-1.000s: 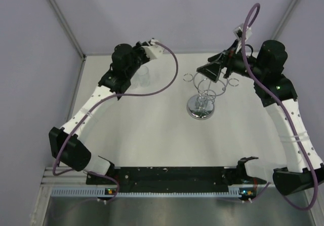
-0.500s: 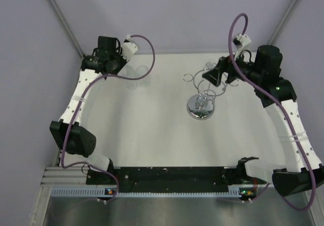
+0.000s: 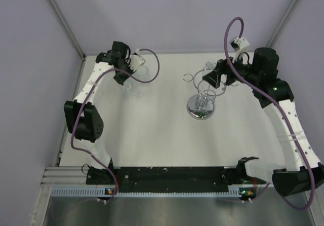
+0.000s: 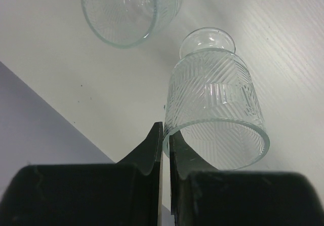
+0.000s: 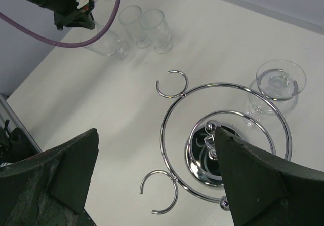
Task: Take the wine glass off the wine glass rack
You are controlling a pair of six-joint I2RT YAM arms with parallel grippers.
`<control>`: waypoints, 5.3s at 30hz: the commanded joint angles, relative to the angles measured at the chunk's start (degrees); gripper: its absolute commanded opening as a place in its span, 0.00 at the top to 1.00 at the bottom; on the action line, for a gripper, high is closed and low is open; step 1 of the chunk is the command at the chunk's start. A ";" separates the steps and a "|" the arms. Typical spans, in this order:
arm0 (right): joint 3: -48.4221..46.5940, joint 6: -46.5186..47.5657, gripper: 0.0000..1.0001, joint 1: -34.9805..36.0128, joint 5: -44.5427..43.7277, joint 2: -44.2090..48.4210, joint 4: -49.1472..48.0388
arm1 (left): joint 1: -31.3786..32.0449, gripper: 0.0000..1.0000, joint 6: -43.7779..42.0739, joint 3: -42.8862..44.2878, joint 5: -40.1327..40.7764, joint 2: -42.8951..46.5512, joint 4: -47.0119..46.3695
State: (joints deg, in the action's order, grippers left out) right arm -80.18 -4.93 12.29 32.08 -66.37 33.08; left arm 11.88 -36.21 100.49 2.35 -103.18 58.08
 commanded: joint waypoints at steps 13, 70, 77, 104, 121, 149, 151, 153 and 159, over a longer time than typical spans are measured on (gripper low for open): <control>0.99 1.94 0.06 -0.52 -0.70 2.21 -1.26 | 0.07 1.00 -3.79 7.53 -0.50 -6.25 2.38; 4.51 0.71 0.05 -1.04 -0.17 4.50 -2.06 | 0.07 0.68 -0.97 8.93 0.81 -9.06 4.05; 4.33 0.71 0.05 -1.13 -0.26 4.40 -2.06 | 0.07 0.61 1.05 14.99 1.17 -6.95 7.47; -1.12 6.57 0.01 -32.07 -5.36 -10.71 4.54 | 11.92 0.20 26.29 -13.99 -43.04 27.68 -44.20; 2.75 45.18 0.12 -34.18 40.76 -29.33 -2.13 | 25.74 0.21 10.72 -8.83 -27.94 12.74 -40.33; 5.56 14.96 0.13 -26.27 45.54 -39.19 -50.65 | 27.93 0.21 2.72 -3.37 -21.33 5.71 -39.02; 6.26 16.17 0.14 -26.44 44.31 -38.40 -49.44 | 28.11 0.21 2.11 -2.58 -23.00 4.22 -38.31; 7.84 19.76 0.14 -26.44 42.90 -37.00 -46.63 | 28.20 0.21 0.97 -1.35 -23.79 2.81 -37.70; 14.43 29.08 0.14 -26.36 38.77 -29.88 -39.08 | 28.20 0.20 -1.76 0.94 -27.49 0.26 -34.80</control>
State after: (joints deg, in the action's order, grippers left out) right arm -68.58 17.06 -14.02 72.47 -102.65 -9.32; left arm 39.92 -35.16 98.41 -21.32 -102.45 21.71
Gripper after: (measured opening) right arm 0.864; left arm 0.803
